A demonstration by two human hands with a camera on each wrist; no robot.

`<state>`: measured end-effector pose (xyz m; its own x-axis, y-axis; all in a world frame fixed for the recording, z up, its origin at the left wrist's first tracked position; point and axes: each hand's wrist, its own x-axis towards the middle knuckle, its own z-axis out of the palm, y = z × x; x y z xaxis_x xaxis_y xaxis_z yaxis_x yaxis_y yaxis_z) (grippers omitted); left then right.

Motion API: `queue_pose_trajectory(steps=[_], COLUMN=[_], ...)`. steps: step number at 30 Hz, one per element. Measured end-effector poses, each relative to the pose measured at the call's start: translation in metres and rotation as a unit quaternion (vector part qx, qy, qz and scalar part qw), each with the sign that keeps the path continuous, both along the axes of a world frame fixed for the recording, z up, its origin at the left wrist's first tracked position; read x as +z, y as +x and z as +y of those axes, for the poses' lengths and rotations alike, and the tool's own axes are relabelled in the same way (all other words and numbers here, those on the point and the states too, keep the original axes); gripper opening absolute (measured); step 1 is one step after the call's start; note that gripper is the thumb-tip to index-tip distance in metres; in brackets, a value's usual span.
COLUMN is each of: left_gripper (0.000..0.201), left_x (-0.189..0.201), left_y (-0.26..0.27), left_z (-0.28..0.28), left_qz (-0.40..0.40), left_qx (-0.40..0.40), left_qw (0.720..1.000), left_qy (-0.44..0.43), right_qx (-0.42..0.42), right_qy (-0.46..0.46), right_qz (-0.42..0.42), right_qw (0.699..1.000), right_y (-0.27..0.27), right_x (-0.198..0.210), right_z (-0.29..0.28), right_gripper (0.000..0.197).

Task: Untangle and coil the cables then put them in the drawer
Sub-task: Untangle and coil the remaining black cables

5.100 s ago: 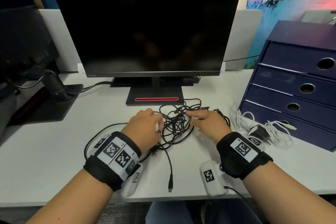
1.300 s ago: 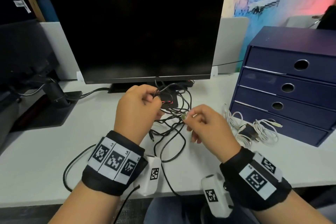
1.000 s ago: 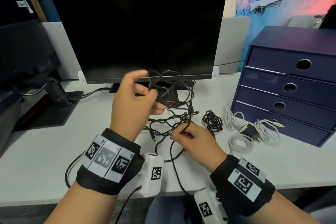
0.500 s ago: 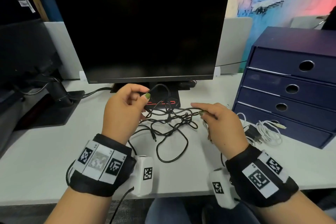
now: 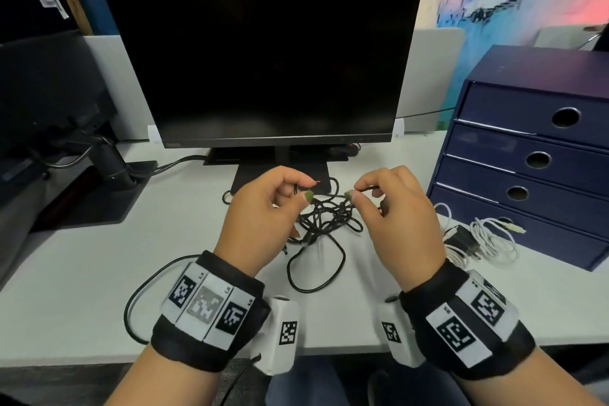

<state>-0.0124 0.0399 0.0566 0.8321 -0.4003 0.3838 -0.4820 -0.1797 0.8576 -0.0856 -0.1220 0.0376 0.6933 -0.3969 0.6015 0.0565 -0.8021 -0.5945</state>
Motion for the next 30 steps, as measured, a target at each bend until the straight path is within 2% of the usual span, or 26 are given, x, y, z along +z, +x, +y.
queue_pose_trajectory(steps=[3, 8, 11, 15, 20, 23, 26, 30], left_gripper=[0.02, 0.022, 0.024, 0.029, 0.031, 0.026, 0.023, 0.017], left_x=[0.001, 0.0, -0.004, -0.005, 0.002, 0.006, 0.008, 0.007], left_y=[-0.005, -0.007, -0.005, -0.005, -0.003, -0.002, 0.0, 0.0], left_z=[-0.003, -0.004, -0.004, -0.003, -0.001, -0.002, -0.004, -0.005], left_qz=[0.012, -0.011, -0.027, -0.028, -0.023, -0.009, 0.013, 0.028], left_qx=[-0.024, -0.037, -0.035, -0.029, -0.027, -0.038, -0.038, -0.045], left_qw=[1.0, 0.999, 0.999, 0.999, 0.998, 0.994, 0.989, 0.986], left_qy=[-0.004, 0.006, 0.016, -0.014, -0.057, -0.101, -0.14, -0.158], right_qx=[-0.006, -0.032, -0.034, 0.009, 0.085, 0.17, 0.228, 0.195], right_qy=[-0.022, 0.009, -0.011, -0.073, -0.066, -0.054, -0.039, -0.034], right_qz=[-0.03, -0.11, -0.078, -0.012, -0.011, 0.02, 0.057, 0.047], right_qw=[0.999, 0.993, 0.996, 0.997, 0.994, 0.984, 0.971, 0.979], right_y=[0.001, -0.001, 0.0, 0.003, 0.004, 0.001, 0.0, 0.005], right_x=[-0.002, 0.0, -0.005, -0.016, -0.02, -0.018, -0.017, -0.022], right_z=[0.002, 0.004, 0.003, 0.005, 0.006, 0.009, 0.013, 0.014], right_gripper=[0.003, 0.008, 0.011, 0.011, 0.008, 0.029, 0.037, 0.027])
